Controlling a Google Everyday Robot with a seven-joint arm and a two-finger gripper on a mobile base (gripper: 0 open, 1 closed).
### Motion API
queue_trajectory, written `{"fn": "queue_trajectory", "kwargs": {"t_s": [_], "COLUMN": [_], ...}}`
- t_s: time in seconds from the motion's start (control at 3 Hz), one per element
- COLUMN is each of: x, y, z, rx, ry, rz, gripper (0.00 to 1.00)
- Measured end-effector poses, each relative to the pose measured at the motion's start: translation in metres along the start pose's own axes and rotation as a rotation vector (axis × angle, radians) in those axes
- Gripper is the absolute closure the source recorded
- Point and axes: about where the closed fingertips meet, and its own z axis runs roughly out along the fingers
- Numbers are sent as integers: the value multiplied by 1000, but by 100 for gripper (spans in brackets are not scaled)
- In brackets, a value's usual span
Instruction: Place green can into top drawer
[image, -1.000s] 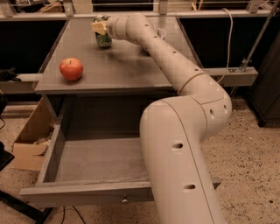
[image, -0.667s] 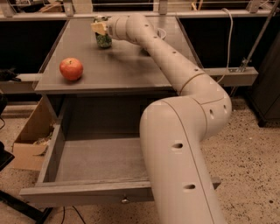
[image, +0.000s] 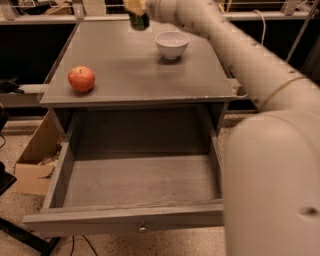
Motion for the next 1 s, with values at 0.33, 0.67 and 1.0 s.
{"fn": "queue_trajectory", "kwargs": {"t_s": [0.33,0.67,1.0], "x": [-74,-102,-48], "y": [-22,-1,30], "z": [-106,-221,-266], "rx": [114,182,160], "ry": [-104,-108,5], "rz": [-15,-19,-14], "gripper": [100,100,100]}}
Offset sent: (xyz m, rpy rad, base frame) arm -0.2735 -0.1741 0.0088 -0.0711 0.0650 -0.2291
